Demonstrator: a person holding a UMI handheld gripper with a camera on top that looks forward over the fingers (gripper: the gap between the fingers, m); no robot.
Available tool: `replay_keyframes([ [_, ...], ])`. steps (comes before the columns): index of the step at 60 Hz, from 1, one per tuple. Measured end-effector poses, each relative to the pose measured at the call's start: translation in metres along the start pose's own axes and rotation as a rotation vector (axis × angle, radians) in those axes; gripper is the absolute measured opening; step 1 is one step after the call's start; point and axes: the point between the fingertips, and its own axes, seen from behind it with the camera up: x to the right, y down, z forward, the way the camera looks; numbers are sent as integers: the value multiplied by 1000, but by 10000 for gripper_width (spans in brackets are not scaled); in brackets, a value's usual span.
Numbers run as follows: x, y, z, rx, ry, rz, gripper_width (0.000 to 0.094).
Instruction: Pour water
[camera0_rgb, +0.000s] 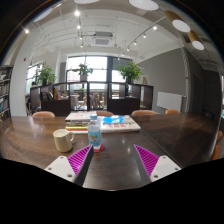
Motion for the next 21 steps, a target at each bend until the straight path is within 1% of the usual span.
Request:
replay_keyframes([
  [7, 16, -5, -13, -7, 33, -12, 809],
  [21, 23, -9, -26, 8, 29, -6, 807],
])
